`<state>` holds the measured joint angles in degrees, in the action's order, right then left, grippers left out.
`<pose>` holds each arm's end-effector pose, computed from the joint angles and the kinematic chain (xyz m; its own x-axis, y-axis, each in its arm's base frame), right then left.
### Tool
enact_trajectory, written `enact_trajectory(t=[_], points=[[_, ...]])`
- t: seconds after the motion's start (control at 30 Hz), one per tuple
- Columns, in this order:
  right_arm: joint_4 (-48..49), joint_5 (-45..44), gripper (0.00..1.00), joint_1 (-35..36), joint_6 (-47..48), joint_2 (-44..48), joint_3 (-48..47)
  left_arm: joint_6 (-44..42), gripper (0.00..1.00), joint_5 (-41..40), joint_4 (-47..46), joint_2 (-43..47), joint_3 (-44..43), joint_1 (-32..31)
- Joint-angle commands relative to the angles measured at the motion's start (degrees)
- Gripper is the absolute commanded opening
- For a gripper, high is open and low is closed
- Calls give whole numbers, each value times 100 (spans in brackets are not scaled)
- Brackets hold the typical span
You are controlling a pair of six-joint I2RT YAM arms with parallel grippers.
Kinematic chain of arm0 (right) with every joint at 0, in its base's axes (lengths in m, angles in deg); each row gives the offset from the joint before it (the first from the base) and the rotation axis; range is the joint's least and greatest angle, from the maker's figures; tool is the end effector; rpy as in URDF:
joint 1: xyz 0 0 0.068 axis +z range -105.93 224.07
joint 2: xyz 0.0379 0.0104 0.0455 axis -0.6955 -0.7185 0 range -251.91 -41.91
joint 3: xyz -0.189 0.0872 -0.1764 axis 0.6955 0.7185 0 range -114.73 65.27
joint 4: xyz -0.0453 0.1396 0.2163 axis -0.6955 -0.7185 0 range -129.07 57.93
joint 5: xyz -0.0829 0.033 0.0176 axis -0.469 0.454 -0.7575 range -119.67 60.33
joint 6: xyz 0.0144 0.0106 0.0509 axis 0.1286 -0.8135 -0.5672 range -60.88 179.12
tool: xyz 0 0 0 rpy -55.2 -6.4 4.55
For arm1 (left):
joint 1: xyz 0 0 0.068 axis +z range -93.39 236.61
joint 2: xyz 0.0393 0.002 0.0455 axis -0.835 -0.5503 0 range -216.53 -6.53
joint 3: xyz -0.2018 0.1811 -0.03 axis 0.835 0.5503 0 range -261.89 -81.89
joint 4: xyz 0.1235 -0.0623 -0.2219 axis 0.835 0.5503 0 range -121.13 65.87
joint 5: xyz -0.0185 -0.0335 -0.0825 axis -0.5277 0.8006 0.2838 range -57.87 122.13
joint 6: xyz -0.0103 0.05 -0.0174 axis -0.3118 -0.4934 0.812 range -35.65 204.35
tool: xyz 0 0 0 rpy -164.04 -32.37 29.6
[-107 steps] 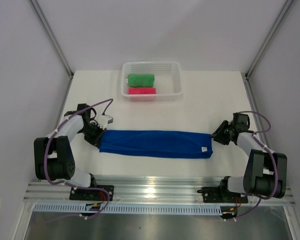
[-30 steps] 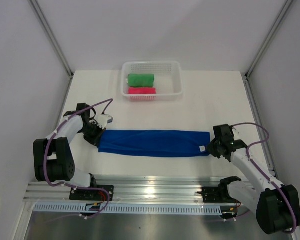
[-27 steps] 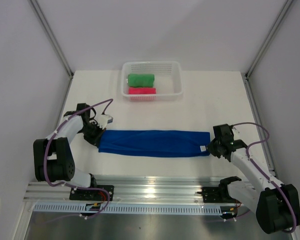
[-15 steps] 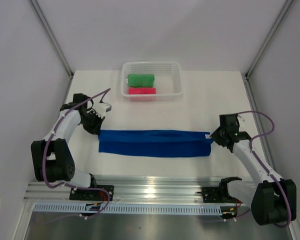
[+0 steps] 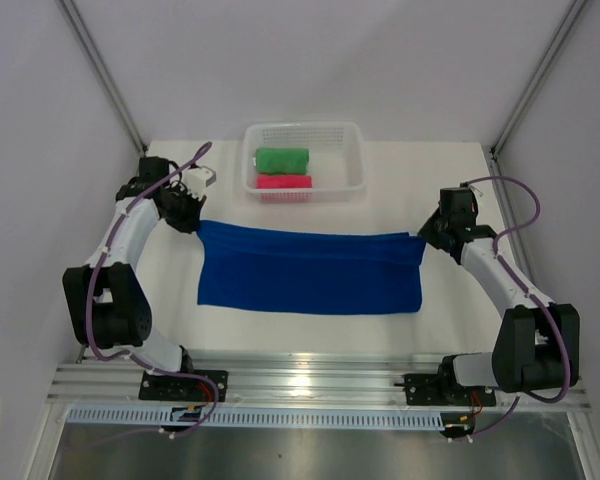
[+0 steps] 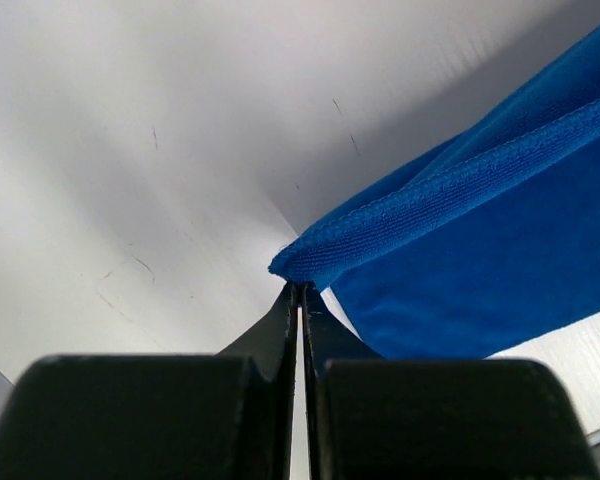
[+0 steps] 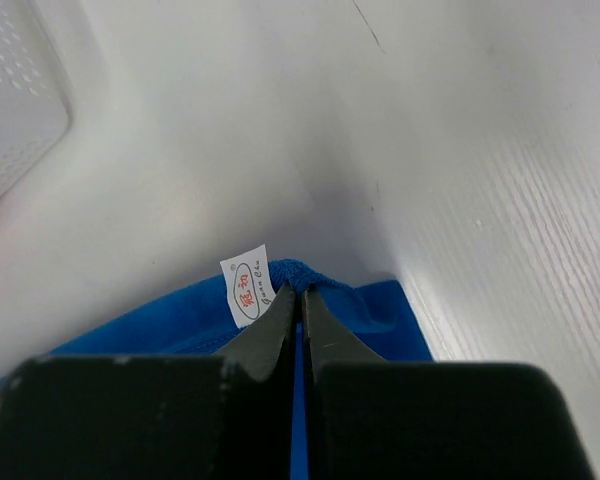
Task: Roll the towels
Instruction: Fold the towel
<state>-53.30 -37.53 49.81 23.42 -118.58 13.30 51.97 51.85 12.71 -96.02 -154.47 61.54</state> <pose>0.2818 0.0233 0.2440 -0.5833 0.5223 -0.6221 0.4134 0.8501 0.3261 0.3219 0.0157 0.2697 -0.6894 0.4465 -0.5704 0.5359 0.8442 0.0131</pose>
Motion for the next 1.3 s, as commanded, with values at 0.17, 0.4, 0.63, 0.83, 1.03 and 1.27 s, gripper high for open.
enact_trajectory(t=[0.17,0.4,0.63,0.83,1.03,1.27], points=[[383,-75,0,-46,547,-428,-753,74,1,-144,-384,11,-99,61],[190,-23,0,-46,652,-464,-754,-22,1,-127,-305,28,-64,61],[-100,30,0,-46,538,326,36,-233,1,-4,-51,397,533,70],[-363,179,0,-46,161,1205,853,-628,1,76,222,915,1184,61],[-715,399,0,-29,-190,1741,1355,-901,1,-56,389,1109,1710,96],[-909,399,0,173,-613,2120,1874,-1174,1,-224,319,943,2046,113]])
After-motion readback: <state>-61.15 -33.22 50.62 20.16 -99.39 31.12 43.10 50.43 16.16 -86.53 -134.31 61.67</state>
